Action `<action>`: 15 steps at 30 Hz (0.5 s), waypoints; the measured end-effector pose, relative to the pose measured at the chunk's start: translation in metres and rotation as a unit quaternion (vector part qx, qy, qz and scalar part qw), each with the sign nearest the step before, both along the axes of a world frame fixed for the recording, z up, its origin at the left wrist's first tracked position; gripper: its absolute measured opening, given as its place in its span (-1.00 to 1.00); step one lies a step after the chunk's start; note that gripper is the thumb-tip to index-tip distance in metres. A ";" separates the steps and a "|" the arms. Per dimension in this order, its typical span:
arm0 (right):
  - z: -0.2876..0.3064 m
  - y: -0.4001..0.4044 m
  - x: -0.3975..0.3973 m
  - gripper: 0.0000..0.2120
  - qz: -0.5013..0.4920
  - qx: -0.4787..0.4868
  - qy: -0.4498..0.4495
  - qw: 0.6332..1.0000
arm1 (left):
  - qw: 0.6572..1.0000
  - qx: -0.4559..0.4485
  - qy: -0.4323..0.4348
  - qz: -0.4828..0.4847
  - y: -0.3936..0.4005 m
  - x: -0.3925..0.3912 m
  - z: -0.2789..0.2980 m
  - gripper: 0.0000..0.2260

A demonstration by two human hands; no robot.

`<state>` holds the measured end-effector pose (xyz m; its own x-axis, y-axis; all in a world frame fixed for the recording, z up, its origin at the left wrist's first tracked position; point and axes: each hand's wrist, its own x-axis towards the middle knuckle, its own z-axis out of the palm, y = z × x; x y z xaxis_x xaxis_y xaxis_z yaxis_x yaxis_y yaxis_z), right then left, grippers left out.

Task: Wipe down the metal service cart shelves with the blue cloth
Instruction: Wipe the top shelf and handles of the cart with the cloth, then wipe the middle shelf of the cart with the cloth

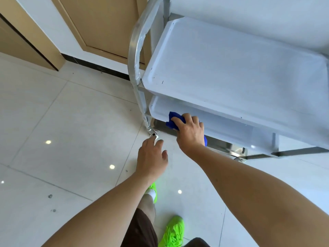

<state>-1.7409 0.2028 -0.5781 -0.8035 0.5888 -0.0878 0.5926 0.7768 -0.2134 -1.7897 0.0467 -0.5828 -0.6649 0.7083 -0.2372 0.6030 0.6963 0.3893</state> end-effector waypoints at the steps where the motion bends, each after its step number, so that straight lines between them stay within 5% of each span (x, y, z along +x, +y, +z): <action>1: -0.006 0.000 0.000 -0.48 0.002 0.005 -0.005 1.000 | 1.000 0.005 0.003 0.004 0.002 -0.004 -0.005 -0.61; 9: -0.078 0.010 -0.024 -0.46 0.012 0.042 -0.018 0.999 | 0.999 0.047 0.020 0.003 0.020 -0.045 -0.074 -0.64; 15: -0.167 0.037 -0.059 -0.44 0.052 0.087 -0.021 0.995 | 0.983 0.182 0.039 -0.011 0.062 -0.098 -0.144 -0.74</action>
